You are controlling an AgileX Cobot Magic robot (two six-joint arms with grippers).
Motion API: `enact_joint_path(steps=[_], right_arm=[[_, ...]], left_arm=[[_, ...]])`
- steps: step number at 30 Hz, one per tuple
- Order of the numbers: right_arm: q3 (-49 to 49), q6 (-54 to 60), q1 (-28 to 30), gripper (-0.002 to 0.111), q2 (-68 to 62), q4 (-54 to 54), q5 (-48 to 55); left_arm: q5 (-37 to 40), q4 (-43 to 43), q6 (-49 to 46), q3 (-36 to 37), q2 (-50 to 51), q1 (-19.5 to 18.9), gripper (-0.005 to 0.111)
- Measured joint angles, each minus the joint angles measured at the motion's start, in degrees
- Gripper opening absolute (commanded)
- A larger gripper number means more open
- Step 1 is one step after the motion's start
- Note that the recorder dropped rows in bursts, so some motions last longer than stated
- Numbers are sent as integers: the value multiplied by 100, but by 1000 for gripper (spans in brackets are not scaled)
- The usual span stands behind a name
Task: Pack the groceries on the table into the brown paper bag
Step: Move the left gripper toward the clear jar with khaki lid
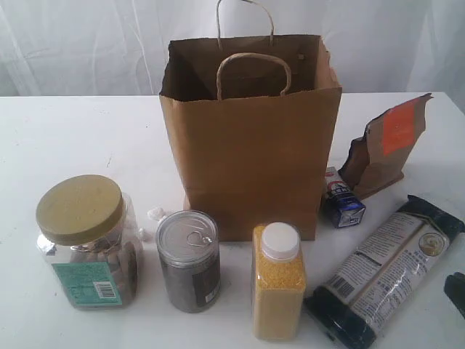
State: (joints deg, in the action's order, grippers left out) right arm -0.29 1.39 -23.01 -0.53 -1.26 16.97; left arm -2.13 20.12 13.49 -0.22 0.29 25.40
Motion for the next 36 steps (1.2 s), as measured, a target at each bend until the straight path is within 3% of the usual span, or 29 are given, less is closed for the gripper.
enact_joint_path(steps=[4, 10, 17, 26, 30, 34, 36], right_arm=[[0, 0, 0, 0, 0, 0, 0], [0, 0, 0, 0, 0, 0, 0], [0, 0, 0, 0, 0, 0, 0], [0, 0, 0, 0, 0, 0, 0], [0, 0, 0, 0, 0, 0, 0], [0, 0, 0, 0, 0, 0, 0], [0, 0, 0, 0, 0, 0, 0]], left_arm=[[23, 146, 804, -229, 0, 0, 0], [213, 167, 1020, -781, -13, 0, 0], [2190, 167, 880, -2346, 243, 0, 0], [4654, -894, 450, -4787, 2348, 0, 2], [5249, -836, -346, -5588, 3412, 0, 23], [5569, -637, -994, -6206, 4341, 0, 67], [5665, -626, -1097, -6464, 4781, 0, 80]])
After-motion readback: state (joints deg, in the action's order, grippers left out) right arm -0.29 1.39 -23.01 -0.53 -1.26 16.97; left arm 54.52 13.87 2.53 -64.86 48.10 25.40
